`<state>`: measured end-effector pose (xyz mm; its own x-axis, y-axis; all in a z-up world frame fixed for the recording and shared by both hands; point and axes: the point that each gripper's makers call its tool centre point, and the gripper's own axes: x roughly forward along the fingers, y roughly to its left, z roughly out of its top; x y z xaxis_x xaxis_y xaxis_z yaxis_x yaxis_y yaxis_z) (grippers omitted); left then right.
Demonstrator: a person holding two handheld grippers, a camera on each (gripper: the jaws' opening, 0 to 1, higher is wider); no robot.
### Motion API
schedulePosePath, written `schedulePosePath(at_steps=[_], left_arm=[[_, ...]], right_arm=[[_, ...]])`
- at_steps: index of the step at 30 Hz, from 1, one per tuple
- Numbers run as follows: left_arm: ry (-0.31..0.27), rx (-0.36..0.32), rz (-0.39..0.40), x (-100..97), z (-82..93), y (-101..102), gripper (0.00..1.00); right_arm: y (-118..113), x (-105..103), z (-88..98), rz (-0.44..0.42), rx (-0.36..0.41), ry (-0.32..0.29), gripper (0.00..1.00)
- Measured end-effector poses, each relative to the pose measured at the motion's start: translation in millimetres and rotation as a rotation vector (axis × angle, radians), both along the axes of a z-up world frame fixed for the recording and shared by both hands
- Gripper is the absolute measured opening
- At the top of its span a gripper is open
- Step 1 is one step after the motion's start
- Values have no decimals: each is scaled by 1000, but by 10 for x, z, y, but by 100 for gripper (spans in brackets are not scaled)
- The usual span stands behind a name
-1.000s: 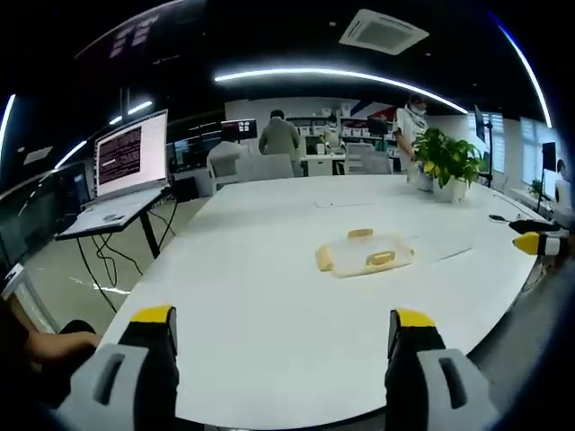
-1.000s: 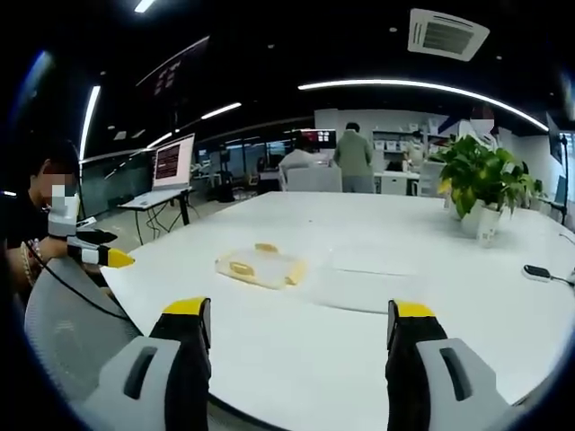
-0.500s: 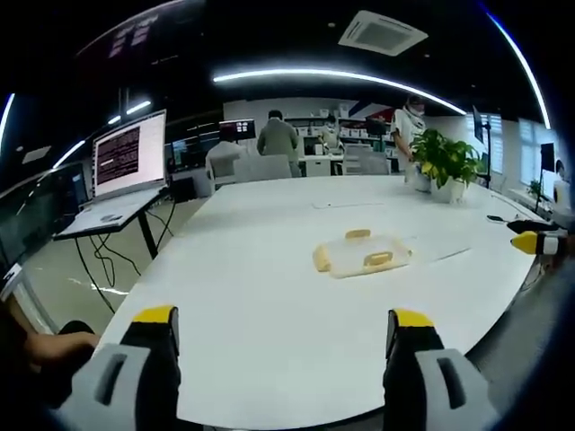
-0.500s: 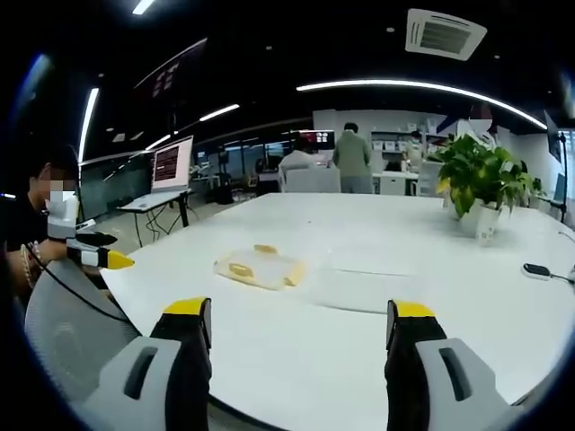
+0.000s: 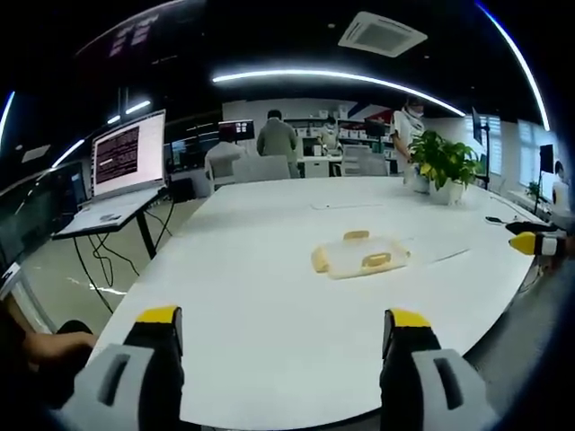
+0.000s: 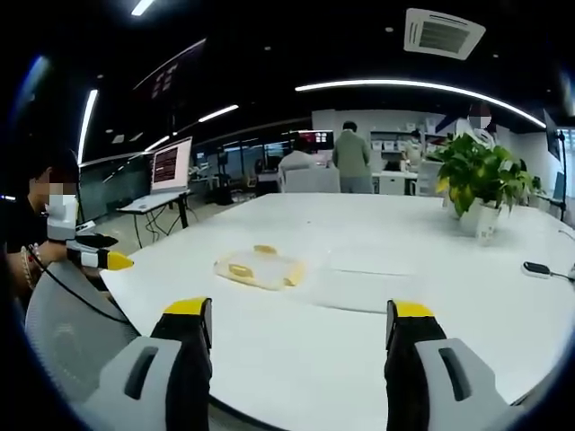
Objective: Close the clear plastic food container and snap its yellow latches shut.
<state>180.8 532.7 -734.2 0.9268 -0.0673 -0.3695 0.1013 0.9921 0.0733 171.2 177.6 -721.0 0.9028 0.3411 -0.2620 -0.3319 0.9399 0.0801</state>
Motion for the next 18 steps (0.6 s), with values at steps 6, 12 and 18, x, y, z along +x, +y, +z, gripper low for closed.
schedulePosePath(at_steps=[6,12,18], left_arm=[[2,1,-5,4,-13,1,86],[-3,-6,-2,9,-8,6,86],[2,2,-5,8,-17,10,85]], right_arm=[[3,0,-2,1,0,1,77],[6,0,-3,3,0,2,77],[8,-1,-3,4,0,2,77]])
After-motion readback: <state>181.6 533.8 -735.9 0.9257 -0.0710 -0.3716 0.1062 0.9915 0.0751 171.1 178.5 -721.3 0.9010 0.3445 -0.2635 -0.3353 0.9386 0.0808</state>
